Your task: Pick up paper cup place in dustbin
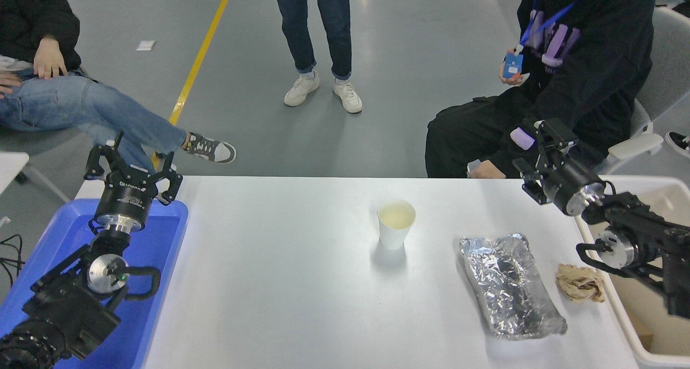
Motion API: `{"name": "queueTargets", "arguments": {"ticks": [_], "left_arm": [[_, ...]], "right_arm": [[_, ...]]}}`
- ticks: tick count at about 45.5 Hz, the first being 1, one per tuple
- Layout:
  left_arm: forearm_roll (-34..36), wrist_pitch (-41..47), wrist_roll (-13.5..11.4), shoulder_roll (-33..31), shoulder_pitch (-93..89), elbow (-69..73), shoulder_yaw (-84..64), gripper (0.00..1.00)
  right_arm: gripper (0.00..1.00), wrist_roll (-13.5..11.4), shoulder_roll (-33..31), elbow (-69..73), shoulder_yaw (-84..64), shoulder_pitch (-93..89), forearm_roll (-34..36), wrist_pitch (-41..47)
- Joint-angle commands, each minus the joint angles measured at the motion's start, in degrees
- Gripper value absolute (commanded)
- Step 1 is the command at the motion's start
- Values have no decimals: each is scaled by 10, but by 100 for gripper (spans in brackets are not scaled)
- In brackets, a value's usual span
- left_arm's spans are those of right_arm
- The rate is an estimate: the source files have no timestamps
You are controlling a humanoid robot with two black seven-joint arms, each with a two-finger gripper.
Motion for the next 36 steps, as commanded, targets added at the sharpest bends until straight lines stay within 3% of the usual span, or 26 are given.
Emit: {"name": "queueTargets", "arguments": {"ticks": [1, 12, 23, 26, 30, 36], "left_arm": [[1, -1, 0, 0, -1, 0, 1, 98], [1, -2, 0, 1, -1, 0, 2, 98], [1, -1, 0, 1, 0, 0, 2, 98], [1, -1, 0, 1, 0, 0, 2, 98], [1, -1, 0, 1, 0, 0, 1, 98], [1, -1, 0, 1, 0, 0, 1, 98]], "right_arm": [[100, -1, -13, 85, -331, 229, 17, 48], [100, 0, 65, 112, -579, 426, 7, 242], [100, -3, 164, 153, -650, 569, 6, 342], [100, -15, 207, 167, -670, 601, 1, 345], [100, -59, 229, 179, -666, 629, 5, 351], [100, -189, 257, 208, -634, 658, 16, 352]]}}
